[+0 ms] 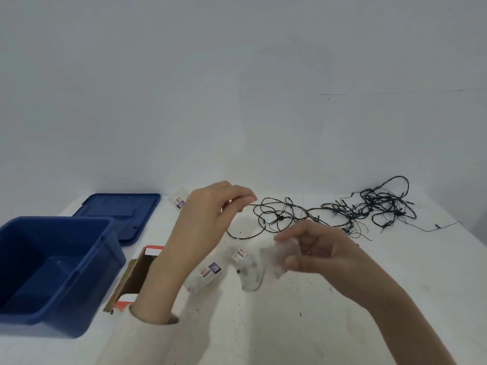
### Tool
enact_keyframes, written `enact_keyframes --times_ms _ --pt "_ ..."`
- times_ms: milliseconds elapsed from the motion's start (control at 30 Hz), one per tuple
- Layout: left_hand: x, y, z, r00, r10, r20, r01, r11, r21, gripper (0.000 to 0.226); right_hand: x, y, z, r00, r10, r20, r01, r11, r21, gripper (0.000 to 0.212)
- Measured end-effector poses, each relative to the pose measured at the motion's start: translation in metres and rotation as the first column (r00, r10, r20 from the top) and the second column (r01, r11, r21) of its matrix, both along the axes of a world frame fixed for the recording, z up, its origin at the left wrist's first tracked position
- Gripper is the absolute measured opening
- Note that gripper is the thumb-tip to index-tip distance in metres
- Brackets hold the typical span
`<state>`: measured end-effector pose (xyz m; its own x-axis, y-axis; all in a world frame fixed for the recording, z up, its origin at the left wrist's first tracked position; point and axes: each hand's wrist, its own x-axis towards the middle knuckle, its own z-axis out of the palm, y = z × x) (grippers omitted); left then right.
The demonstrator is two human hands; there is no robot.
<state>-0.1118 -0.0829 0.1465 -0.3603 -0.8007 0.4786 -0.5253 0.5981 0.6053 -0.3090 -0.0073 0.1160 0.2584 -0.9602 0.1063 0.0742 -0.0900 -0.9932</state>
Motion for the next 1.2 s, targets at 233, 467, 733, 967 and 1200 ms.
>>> enact_keyframes --times_ms 233,467,733,967,1200 --pt "-0.017 0.022 -0.038 0.954 -0.069 -0.291 0.224 0.81 0.542 0.023 0.006 -0.012 0.004 0.782 -0.332 0.528 0.341 0.936 0.083 0.034" --pt "-0.03 0.049 -0.036 0.983 -0.103 -0.154 0.177 0.768 0.616 0.031 0.015 -0.013 -0.012 0.562 -0.823 -0.082 0.716 0.534 -0.45 0.019" --pt "-0.021 0.047 -0.008 0.901 0.029 0.434 -0.004 0.998 -0.058 0.04 0.003 -0.017 -0.024 0.561 -0.602 -0.568 0.273 0.783 -0.56 0.026" --pt "-0.015 0.015 -0.011 0.999 -0.024 -0.047 0.033 0.975 0.22 0.018 -0.011 -0.006 -0.009 1.0 0.003 -0.007 -0.002 0.998 0.062 0.024" --pt "-0.025 0.029 -0.032 0.915 -0.017 -0.404 0.261 0.788 0.558 0.021 -0.003 -0.018 -0.009 0.775 -0.213 0.595 0.147 0.977 0.157 0.044"
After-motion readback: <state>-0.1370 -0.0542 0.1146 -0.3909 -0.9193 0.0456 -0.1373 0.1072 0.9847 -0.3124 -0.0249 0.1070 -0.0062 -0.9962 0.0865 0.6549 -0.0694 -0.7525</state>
